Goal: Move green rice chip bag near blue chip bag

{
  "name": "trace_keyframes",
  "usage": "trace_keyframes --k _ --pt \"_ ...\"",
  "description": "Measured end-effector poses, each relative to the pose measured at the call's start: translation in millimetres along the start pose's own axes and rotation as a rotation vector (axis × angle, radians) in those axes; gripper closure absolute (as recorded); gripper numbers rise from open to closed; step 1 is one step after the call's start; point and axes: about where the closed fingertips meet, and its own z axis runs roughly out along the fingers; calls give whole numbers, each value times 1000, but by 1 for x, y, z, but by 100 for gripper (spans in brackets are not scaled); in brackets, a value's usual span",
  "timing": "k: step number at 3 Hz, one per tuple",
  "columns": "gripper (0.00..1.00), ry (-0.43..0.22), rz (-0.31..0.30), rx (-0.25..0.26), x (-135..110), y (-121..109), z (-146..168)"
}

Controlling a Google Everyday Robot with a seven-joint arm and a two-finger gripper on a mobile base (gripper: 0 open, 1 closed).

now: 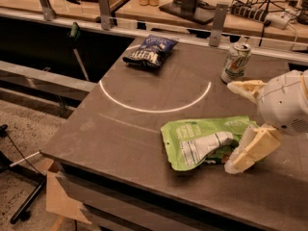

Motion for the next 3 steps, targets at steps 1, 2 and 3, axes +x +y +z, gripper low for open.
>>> trace_keyframes --k 1,2,3 --pt "0 -22 9 12 14 -7 10" --pt "0 -35 17 -15 26 -8 20" --pt "16 -49 18 -61 38 -4 30"
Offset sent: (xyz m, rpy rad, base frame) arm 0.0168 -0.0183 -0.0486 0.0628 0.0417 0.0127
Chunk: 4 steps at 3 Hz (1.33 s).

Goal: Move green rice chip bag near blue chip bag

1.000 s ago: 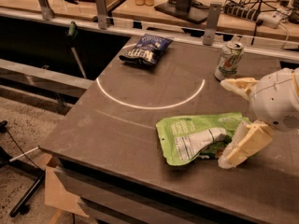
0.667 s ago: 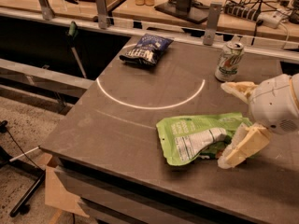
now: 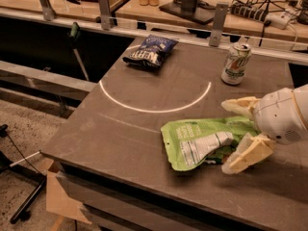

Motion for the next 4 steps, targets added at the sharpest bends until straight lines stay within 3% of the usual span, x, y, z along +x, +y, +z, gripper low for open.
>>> trace_keyframes --k 2,3,4 --pt "62 -39 30 -11 3 -6 8" --pt "86 -90 73 50 -13 -22 6" --pt "100 -139 106 146 -39 -49 3"
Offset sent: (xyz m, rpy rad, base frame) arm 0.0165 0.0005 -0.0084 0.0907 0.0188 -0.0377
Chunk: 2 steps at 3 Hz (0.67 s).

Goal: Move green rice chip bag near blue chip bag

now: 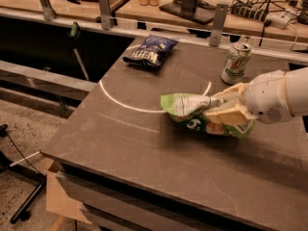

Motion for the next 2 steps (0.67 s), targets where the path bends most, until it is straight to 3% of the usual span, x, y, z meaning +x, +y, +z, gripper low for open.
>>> trace_keyframes --k 2 --pt "100 51 -64 118 -41 -65 21"
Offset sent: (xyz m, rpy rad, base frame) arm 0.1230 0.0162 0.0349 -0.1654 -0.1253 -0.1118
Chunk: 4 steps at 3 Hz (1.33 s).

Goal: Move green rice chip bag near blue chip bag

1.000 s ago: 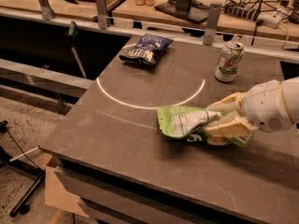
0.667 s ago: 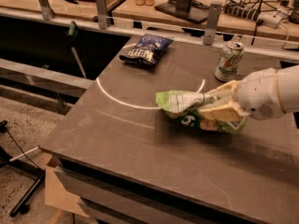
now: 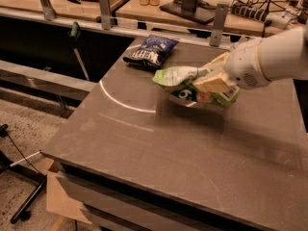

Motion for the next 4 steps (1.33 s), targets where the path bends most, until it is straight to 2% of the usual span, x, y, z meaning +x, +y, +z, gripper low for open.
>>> trace_keyframes --k 1,2,3,4 --pt "100 24 13 28 9 -18 28" --pt "82 32 16 82 19 -31 54" --pt "59 31 19 134 16 -44 72" --pt "37 15 7 167 2 -50 82"
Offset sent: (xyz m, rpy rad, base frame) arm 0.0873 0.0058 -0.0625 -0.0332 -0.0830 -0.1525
